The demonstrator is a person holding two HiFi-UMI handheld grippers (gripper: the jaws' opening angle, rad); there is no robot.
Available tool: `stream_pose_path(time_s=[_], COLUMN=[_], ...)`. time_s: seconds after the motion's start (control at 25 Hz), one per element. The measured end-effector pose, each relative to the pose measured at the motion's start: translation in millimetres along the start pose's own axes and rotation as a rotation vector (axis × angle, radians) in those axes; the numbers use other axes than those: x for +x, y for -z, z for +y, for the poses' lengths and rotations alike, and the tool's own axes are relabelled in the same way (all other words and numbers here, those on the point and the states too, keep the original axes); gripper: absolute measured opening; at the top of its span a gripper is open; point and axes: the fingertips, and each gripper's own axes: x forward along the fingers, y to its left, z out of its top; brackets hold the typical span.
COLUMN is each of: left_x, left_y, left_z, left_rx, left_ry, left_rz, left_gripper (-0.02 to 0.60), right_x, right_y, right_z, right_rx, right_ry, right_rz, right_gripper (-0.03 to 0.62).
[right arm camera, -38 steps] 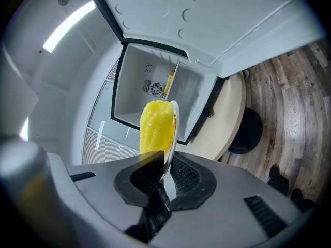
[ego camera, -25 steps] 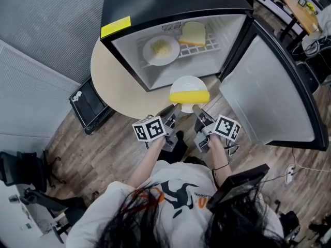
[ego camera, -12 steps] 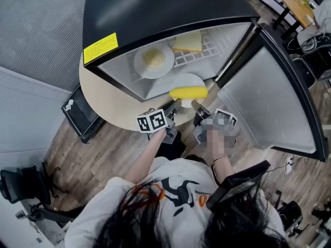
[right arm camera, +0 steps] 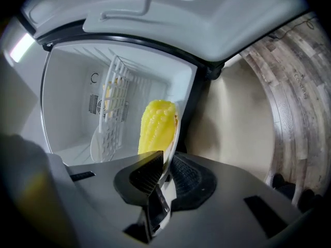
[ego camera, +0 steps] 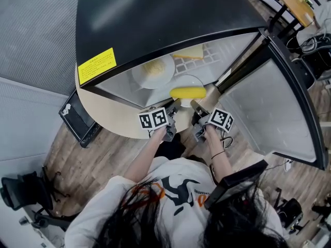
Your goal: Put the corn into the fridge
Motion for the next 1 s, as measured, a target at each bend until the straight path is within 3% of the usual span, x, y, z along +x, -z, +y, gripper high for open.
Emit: stream_pose_path(time_s=[0.44, 0.76, 1.0], left_x=[21, 42, 40], left_y=[-26, -40, -36], left_z=[7, 4, 3], left_rx=[-0.001, 0.039, 0.046], left_ry=[-0.013, -0.093, -0.12], left_rz=[0.039, 0.092, 0.082], left_gripper=[0.081, 0.102, 0.116], right_x=[24, 29, 32], right_y=[-28, -57, -65], right_z=[5, 7, 7], right_rx=[0.001, -0.036, -0.072], right_ry=[0.058, 0.146, 0.204], right_rz=[-0.075, -0.2, -0.264], right_gripper=[0.044, 0.044, 0.044])
